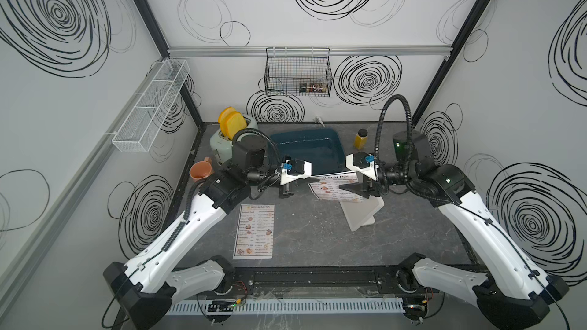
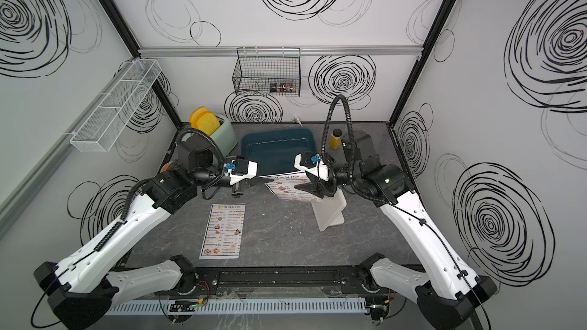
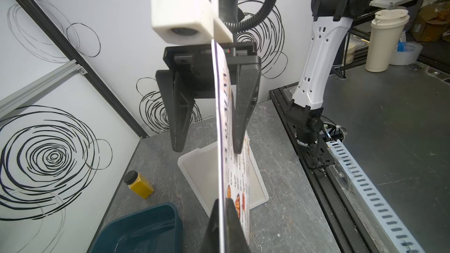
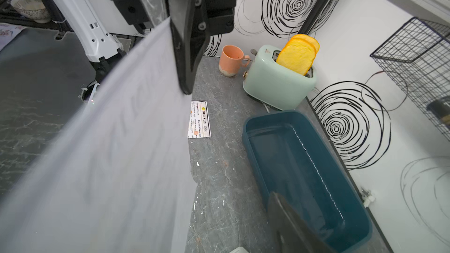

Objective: Replace the menus in the menu holders
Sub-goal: Pick up the menu from the storage box.

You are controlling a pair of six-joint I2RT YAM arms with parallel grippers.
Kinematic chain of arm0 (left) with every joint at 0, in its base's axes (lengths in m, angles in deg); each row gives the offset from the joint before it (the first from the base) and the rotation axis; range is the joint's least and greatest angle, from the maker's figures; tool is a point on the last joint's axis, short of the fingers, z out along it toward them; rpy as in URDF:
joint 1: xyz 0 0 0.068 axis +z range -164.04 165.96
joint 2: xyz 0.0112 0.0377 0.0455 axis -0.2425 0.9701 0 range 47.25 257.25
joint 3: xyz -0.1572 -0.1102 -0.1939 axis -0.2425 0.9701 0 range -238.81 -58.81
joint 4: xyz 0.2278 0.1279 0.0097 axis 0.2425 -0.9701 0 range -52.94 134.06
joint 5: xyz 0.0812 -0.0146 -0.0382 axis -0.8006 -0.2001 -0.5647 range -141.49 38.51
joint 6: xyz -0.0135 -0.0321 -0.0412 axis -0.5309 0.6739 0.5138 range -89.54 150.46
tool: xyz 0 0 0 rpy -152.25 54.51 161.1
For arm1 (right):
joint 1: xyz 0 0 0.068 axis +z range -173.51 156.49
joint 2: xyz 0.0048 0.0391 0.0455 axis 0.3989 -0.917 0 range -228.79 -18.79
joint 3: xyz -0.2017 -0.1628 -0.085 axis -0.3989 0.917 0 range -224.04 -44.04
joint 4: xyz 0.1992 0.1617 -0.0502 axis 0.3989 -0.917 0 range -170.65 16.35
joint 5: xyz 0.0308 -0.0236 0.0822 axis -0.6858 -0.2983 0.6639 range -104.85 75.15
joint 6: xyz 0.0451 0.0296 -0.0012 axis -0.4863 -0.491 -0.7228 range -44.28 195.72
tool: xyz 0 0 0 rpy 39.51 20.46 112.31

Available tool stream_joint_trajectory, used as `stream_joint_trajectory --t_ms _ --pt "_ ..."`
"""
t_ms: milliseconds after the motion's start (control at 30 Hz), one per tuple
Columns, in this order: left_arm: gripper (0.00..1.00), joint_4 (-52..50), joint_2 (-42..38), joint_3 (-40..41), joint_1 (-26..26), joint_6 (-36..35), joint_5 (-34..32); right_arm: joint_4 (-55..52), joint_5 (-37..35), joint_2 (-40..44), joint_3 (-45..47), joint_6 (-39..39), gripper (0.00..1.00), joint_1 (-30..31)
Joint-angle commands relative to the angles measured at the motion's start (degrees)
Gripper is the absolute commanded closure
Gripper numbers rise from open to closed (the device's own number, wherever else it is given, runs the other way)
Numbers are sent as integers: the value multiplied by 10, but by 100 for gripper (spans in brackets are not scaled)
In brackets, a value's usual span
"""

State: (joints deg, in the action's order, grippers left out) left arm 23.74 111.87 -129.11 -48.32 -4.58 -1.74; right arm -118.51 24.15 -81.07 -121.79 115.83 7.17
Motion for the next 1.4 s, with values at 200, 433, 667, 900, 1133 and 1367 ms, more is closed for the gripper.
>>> stream_joint_trajectory --t_ms 200,433,667,900,1133,1367 --pt "100 12 -16 -10 -3 -32 16 12 9 45 46 -10 43 1" --pt "100 23 -19 -6 -6 -23 21 21 8 49 58 -30 60 2" --pt "100 36 -25 0 -10 -13 19 33 5 56 58 -41 82 1" --pt "15 218 -60 66 -23 104 -88 95 -48 109 79 -150 100 -14" --pt "3 427 -89 163 -35 296 -260 100 -338 176 89 -509 100 -18" --pt "1 454 -62 212 -149 317 -377 -21 -471 180 42 -656 100 -28"
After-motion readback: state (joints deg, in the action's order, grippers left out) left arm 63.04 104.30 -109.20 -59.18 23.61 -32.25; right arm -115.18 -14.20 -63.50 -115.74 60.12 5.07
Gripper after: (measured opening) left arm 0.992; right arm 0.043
